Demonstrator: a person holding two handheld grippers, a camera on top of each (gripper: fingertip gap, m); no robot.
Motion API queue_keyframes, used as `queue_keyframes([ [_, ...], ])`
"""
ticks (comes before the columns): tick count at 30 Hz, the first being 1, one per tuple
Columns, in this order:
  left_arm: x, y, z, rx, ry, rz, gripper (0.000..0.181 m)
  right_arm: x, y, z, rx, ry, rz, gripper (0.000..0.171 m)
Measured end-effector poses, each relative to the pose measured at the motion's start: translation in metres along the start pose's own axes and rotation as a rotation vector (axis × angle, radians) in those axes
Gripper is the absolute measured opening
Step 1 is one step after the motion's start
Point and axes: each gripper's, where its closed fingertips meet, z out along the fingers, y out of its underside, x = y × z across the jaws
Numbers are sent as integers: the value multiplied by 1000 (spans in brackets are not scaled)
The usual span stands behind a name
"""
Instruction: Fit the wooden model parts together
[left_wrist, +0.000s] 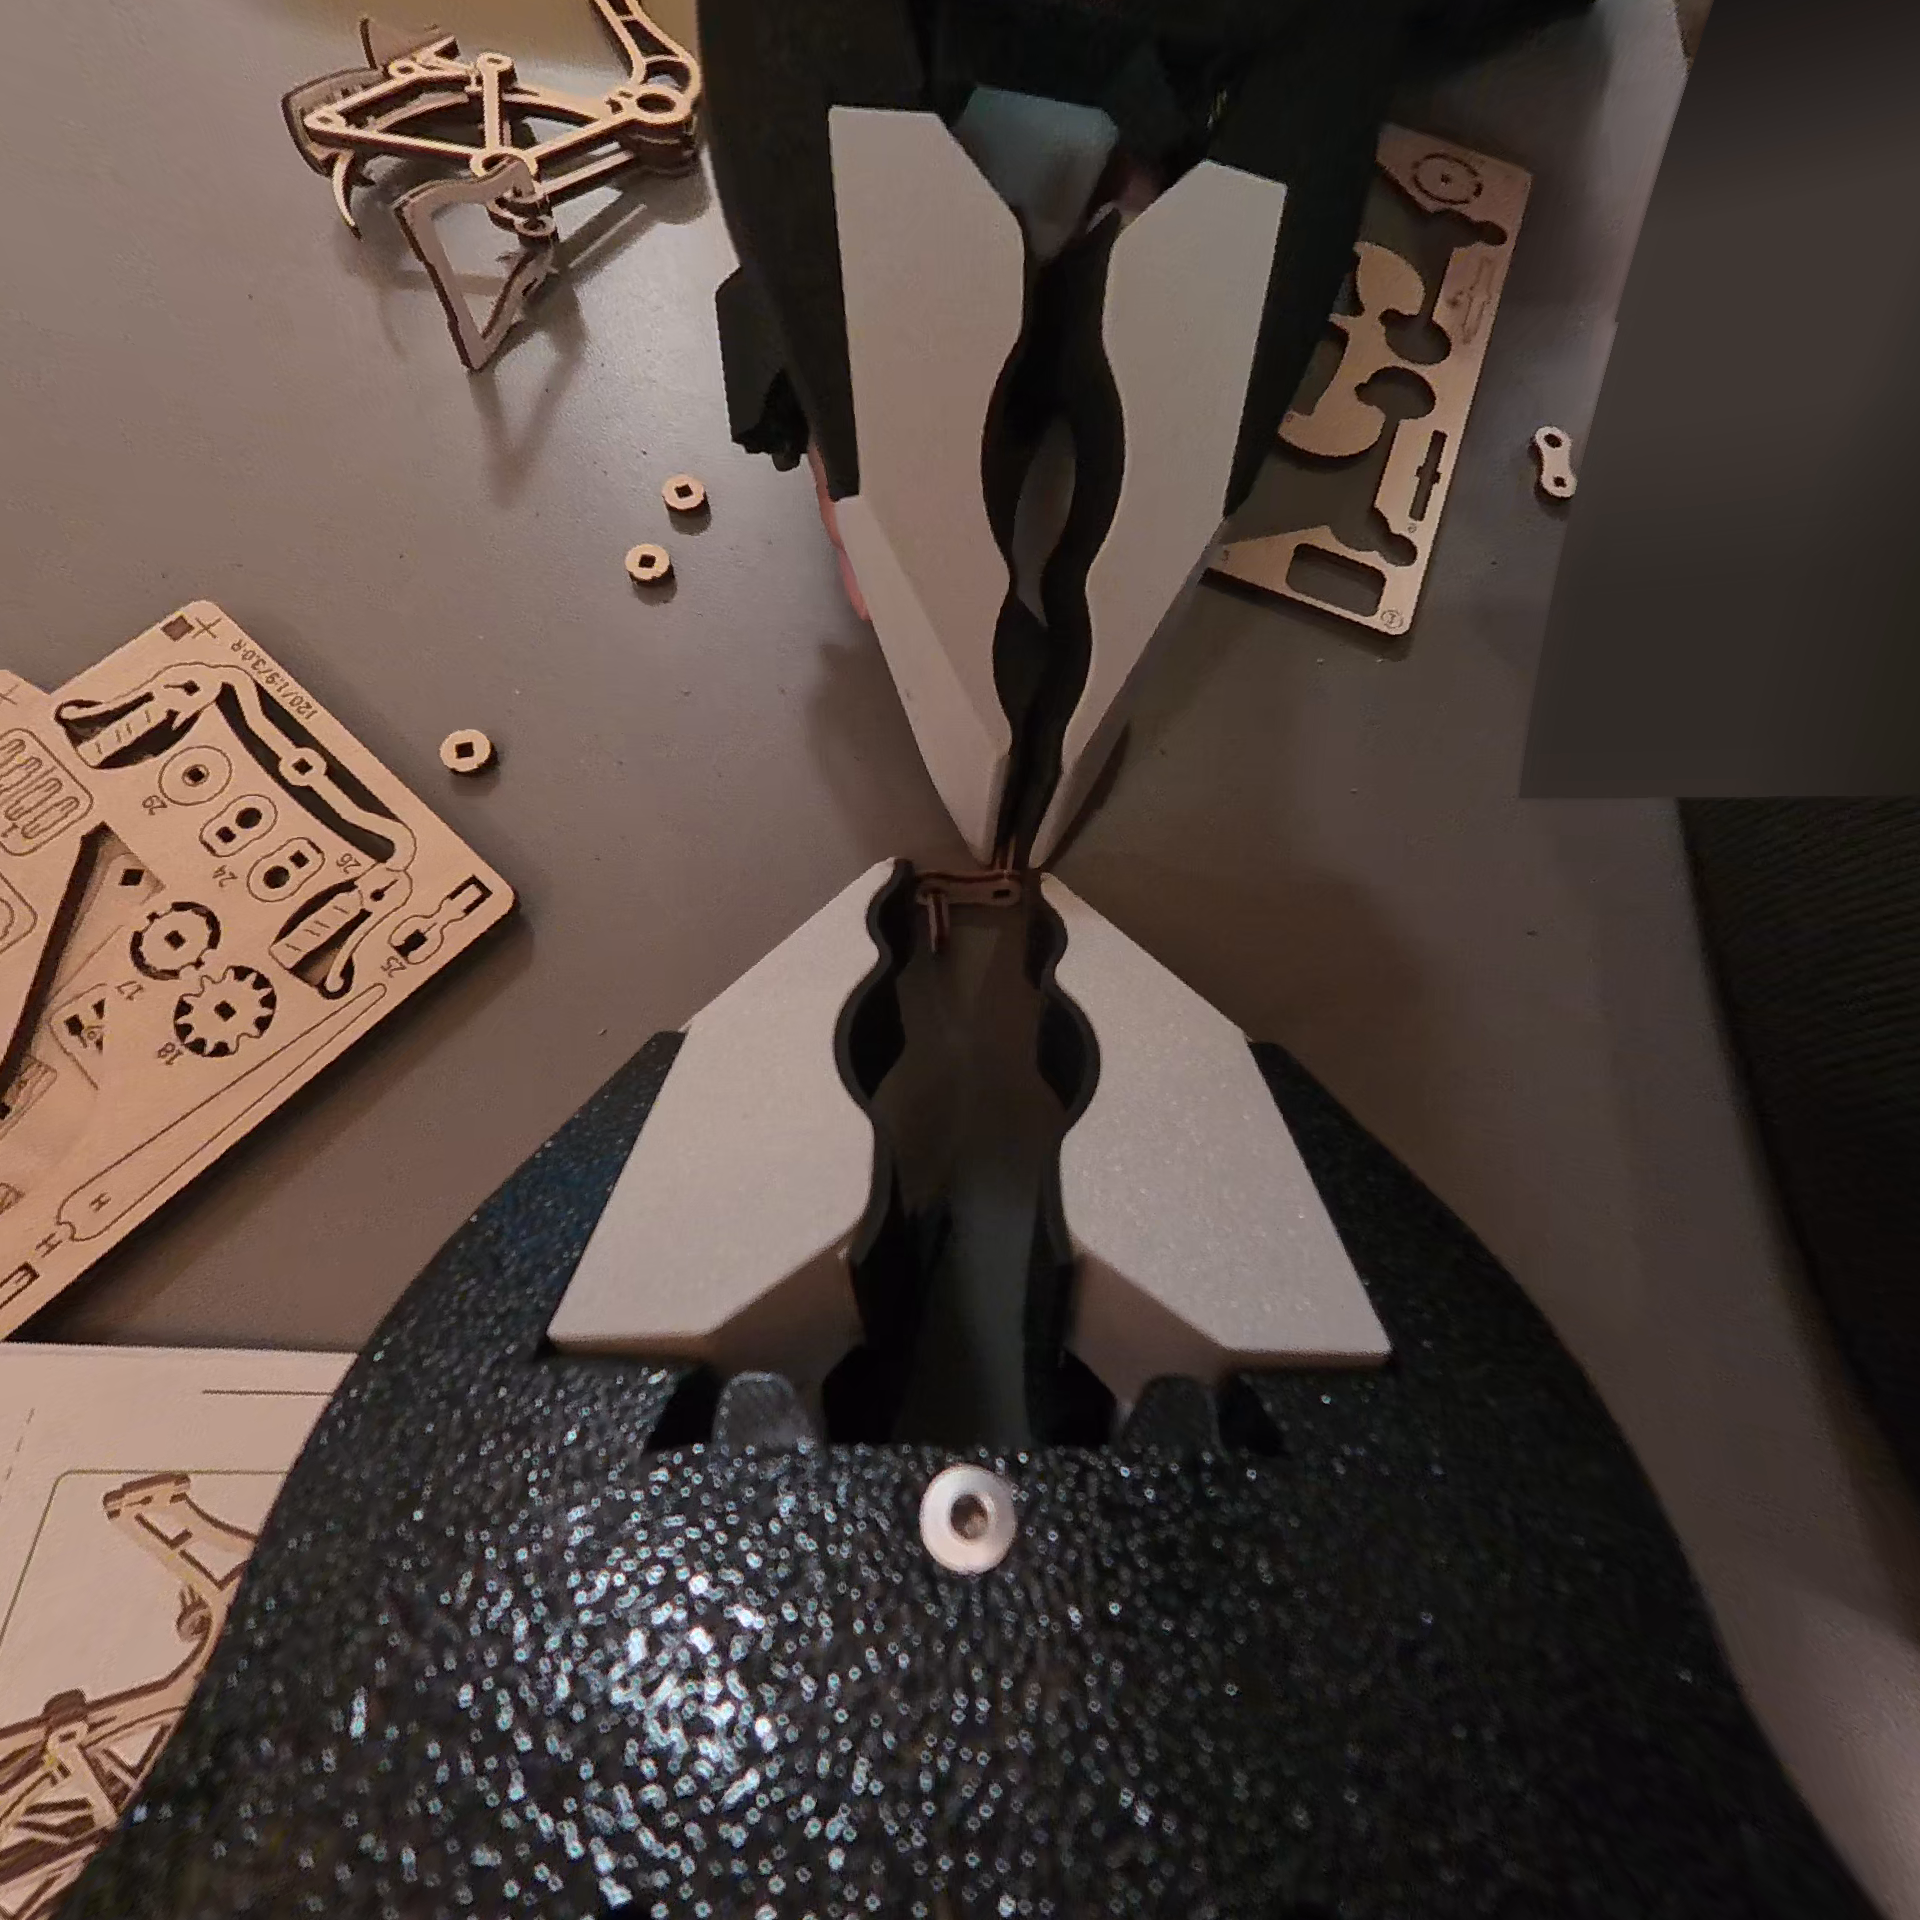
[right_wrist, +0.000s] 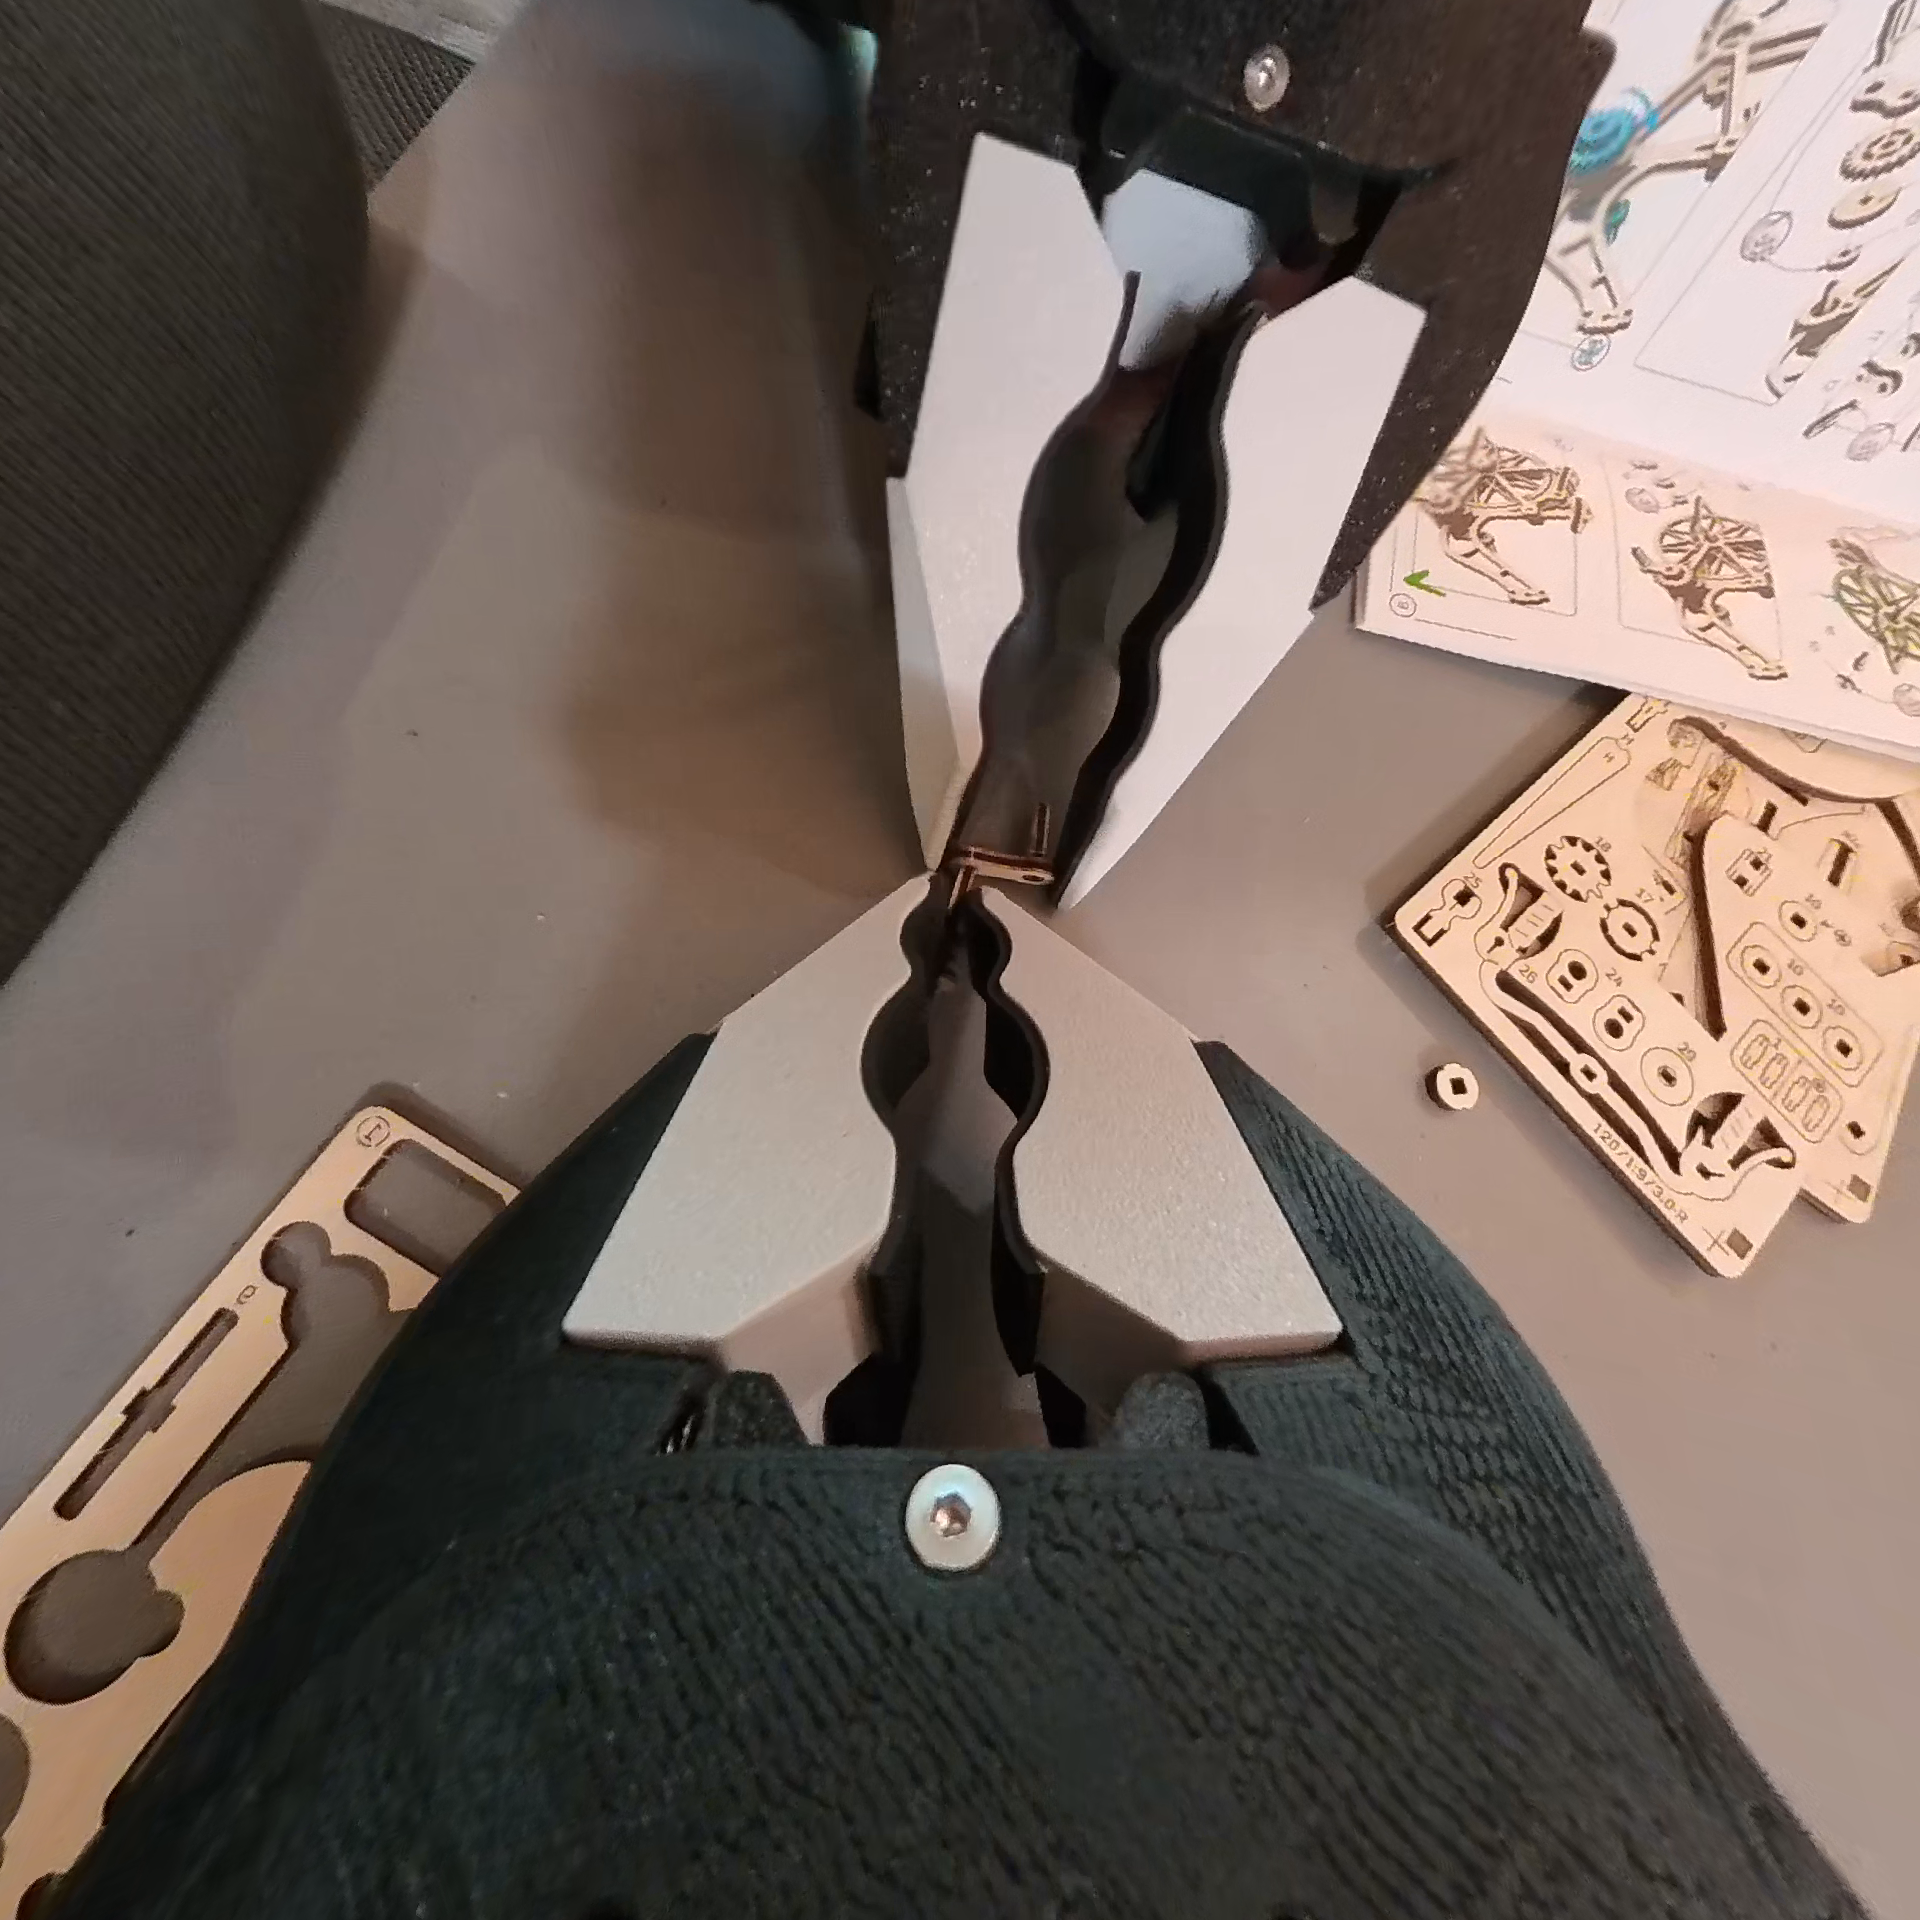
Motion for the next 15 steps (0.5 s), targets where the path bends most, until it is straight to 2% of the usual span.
queue_keyframes([
  [15, 0, 0, 0, 8, 16, 19, 19, 1, -1, 1, -8, 27, -56, 0],
])
